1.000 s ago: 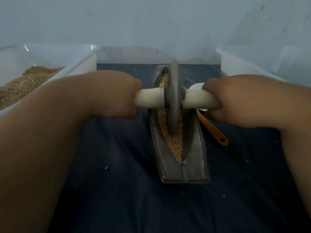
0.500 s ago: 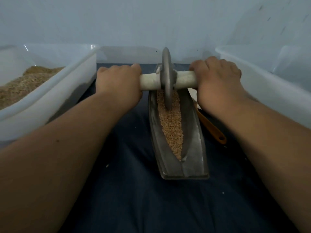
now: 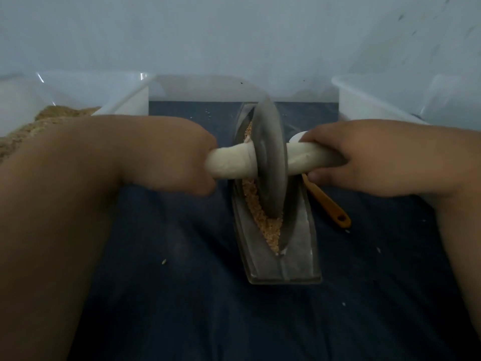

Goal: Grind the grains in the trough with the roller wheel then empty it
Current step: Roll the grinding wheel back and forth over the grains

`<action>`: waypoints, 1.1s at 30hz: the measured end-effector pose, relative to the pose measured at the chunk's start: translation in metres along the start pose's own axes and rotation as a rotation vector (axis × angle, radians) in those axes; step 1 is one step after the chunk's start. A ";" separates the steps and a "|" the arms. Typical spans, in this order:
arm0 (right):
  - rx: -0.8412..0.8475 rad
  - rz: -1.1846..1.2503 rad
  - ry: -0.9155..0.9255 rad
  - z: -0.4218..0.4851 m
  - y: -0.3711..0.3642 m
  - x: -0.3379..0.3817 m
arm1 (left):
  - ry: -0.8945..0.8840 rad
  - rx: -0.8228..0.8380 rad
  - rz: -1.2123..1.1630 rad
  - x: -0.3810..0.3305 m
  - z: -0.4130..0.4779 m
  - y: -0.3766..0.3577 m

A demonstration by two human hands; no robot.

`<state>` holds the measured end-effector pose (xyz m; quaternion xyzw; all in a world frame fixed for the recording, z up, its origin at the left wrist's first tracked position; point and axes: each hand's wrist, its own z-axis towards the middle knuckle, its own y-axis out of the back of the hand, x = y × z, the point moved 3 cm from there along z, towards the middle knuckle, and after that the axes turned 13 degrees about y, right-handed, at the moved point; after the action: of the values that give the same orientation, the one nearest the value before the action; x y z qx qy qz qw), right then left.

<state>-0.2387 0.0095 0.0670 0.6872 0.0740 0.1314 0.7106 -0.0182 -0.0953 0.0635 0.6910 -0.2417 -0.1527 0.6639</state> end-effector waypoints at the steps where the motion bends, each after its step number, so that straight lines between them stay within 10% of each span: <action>1: 0.051 0.011 0.000 -0.003 0.002 0.001 | 0.003 0.056 -0.017 0.001 -0.004 0.001; 6: 0.088 0.061 0.000 -0.003 0.002 -0.006 | -0.016 0.000 -0.033 -0.001 -0.001 0.000; 16: -0.567 -0.415 -0.116 0.044 -0.040 -0.024 | 0.257 -0.608 -0.103 0.000 0.051 -0.029; 33: 0.017 -0.044 0.017 -0.007 0.000 0.007 | -0.046 -0.156 0.045 0.001 -0.006 -0.003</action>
<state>-0.2344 0.0186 0.0671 0.6904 0.0964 0.1208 0.7067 -0.0140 -0.0901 0.0614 0.6279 -0.2599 -0.1720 0.7132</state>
